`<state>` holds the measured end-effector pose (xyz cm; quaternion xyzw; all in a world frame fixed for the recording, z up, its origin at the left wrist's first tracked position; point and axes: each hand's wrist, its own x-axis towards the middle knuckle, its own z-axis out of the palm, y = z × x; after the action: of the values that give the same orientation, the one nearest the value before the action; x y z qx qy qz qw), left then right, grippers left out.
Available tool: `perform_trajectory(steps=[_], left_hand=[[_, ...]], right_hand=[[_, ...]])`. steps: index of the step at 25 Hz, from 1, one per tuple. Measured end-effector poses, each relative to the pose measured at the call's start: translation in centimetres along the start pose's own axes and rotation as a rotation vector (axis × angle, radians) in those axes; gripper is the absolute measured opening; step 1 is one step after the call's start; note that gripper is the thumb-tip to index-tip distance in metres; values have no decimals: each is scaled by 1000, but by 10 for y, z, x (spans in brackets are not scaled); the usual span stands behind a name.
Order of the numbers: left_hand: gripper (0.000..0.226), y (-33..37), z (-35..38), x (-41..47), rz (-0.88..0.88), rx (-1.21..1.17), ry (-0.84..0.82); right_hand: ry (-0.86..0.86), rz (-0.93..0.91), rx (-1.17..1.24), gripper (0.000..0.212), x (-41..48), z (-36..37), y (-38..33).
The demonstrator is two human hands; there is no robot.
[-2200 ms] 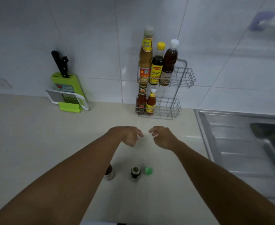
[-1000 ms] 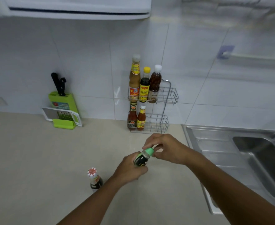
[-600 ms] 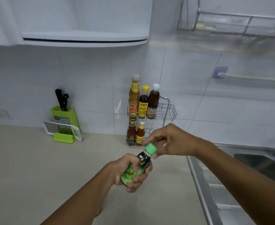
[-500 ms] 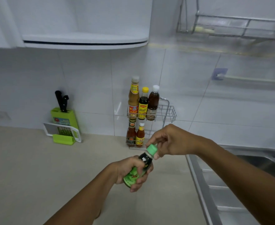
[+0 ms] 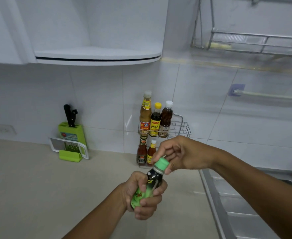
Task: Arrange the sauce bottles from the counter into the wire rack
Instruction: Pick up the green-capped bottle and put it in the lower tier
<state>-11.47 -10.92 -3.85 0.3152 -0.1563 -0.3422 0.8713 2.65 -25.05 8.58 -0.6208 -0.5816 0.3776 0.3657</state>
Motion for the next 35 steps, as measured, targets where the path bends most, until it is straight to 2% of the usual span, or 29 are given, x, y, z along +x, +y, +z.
perform_trajectory(steps=[4,5,7,8,9,11,12,13,14,15,16,18,19,20,21,23,26,28,30,31,33,34,35], left_hand=[[26,6,10,11,54,-99,-124],[26,9,14,11,49,-84,-95],[24,20,22,10,33,60,75],[23,26,24,10,43,215,243],[21,30,25,13,75,423,494],[22,30,25,21,144,1055,1091],[29,27,23,23,129,1394,1325],[35,23,19,26,90,1621,1455],[36,21,15,29,62,1683,1514],[32,22,14,30,71,1592,1476],[22,27,16,29,125,1337,1350],[10,34,18,26,71,776,917],[11,36,17,24,42,621,780],[12,37,17,22,22,597,730],[12,37,15,24,25,653,769],[11,36,5,32,71,923,1056],[37,31,-11,44,56,1616,1475],[42,30,-21,49,73,1829,1592],[45,32,-32,50,13,1753,1547],[47,35,-37,50,-19,1621,1477],[49,43,-50,47,-7,1237,1315],[51,46,-56,48,13,1072,1260],[53,48,-61,48,20,968,1222]], right_hand=[[-54,-77,139,37,1,-10,-15],[-56,-78,119,36,1,-13,-16],[2,-20,-44,21,1,-17,-21],[69,28,-160,17,1,-18,-21],[157,82,-301,28,2,-18,-19],[284,180,-624,53,7,-13,-11],[287,234,-752,58,12,-9,-7],[273,294,-842,57,17,-4,-3],[275,349,-902,55,20,-1,2],[307,371,-929,53,22,2,5],[357,345,-922,51,22,3,10],[416,210,-765,35,20,5,18],[406,165,-688,28,20,7,20],[399,153,-648,29,22,9,22],[411,162,-641,31,25,9,25],[483,206,-669,36,33,7,34],[630,289,-635,43,41,7,50],[683,343,-606,41,47,4,63],[684,411,-568,37,52,3,76],[671,430,-425,34,52,1,85],[584,427,95,29,45,0,101],[523,409,268,31,40,0,110],[484,370,328,33,36,1,120]])
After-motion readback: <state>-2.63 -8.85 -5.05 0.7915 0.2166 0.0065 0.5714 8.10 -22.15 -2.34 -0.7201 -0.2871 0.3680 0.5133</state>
